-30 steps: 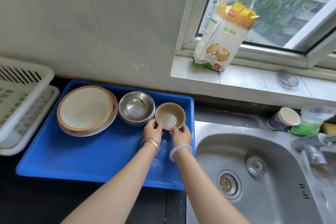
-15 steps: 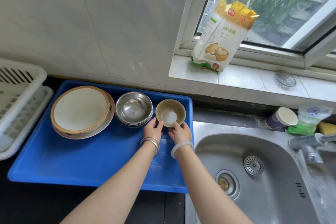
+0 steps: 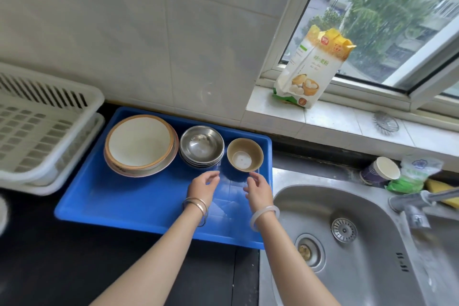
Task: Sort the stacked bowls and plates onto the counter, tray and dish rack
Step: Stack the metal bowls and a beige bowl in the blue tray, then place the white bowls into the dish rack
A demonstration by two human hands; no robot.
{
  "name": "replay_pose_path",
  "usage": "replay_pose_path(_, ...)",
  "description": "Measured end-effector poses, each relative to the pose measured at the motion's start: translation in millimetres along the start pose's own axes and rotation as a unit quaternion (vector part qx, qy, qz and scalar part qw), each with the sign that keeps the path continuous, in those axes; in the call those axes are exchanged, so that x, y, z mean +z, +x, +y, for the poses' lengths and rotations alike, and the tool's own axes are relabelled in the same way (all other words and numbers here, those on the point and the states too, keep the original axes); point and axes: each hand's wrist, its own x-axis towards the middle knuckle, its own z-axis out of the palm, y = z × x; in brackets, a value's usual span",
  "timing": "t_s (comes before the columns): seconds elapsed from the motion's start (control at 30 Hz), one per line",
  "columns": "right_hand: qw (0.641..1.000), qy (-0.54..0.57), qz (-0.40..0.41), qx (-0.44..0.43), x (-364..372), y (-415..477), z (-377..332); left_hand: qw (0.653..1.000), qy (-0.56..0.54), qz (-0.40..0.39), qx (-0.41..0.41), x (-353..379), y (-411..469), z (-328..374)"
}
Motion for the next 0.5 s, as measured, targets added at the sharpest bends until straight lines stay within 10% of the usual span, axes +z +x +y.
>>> replay_pose_path(0.5,0.936,-0.156,-0.278,-0.146,157,-140,-7,0.946,0.043,0.319,0.029,-203,-140,-76)
